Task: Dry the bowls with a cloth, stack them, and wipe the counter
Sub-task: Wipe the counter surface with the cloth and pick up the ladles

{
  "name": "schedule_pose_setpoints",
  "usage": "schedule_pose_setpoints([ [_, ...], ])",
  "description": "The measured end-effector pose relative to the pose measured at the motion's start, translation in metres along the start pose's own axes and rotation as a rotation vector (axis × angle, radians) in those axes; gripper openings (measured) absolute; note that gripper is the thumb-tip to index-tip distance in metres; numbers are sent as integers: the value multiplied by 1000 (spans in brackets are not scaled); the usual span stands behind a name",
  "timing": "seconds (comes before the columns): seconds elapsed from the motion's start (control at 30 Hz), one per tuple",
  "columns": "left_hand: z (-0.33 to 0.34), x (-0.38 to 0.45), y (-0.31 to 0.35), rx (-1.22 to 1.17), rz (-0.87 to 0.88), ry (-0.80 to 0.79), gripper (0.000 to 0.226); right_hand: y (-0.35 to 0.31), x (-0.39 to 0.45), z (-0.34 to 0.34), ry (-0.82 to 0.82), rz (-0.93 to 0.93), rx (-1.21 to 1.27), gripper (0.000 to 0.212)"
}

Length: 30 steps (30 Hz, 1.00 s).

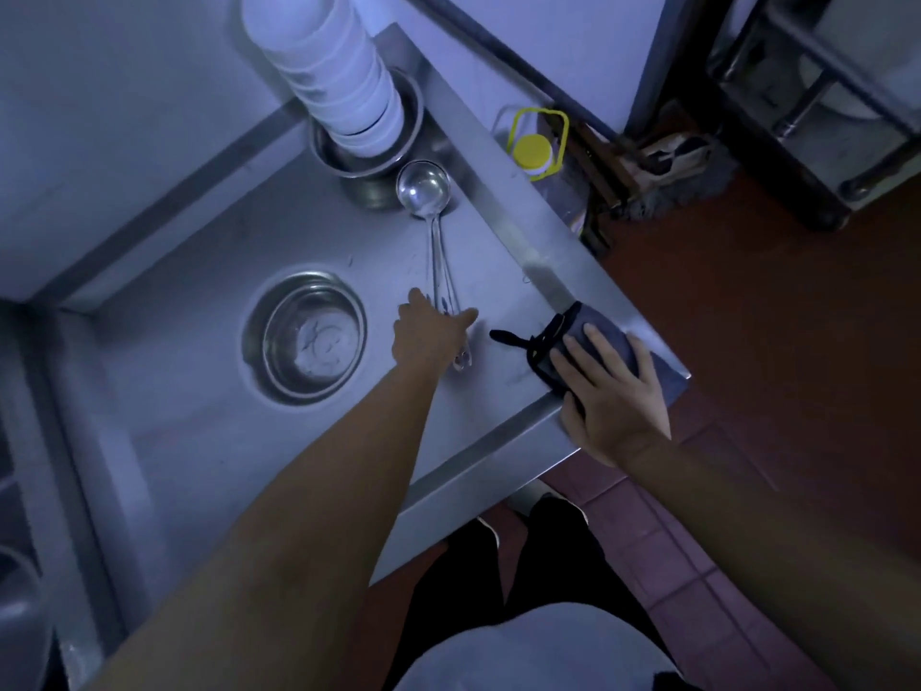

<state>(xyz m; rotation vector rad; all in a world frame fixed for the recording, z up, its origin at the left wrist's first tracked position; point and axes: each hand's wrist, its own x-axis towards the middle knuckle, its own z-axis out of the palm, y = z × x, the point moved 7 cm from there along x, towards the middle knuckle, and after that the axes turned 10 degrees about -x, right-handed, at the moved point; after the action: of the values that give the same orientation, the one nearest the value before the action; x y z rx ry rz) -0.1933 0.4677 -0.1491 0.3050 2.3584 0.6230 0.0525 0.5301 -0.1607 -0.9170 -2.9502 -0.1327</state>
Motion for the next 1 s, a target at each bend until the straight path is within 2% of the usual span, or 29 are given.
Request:
schedule_pose_setpoints([
  [0.1,5,11,16,171,36,80,68,0,0,-1,72,-1,16,51],
  [0.23,8,21,20,70,51,58,33,1,-1,-2,155,14,46,49],
  [0.47,-10,29,4,-93,-99,-15,22,2,-1,-6,191,24,85,47],
  [0.6,-19,27,-4,-117,-157,-91,26,2,-1,-6,177,15,76,47],
  [0.73,-23,22,-10,-138,-159,-106,42,2,-1,-4,162,12,74,48],
  [0.9,-18,8,-14,-306,-243,-201,18,4,-1,-5,156,19,73,48],
  [1.0,-16,3,-16,-368,-269,-223,17,3,-1,-5,154,19,74,47],
])
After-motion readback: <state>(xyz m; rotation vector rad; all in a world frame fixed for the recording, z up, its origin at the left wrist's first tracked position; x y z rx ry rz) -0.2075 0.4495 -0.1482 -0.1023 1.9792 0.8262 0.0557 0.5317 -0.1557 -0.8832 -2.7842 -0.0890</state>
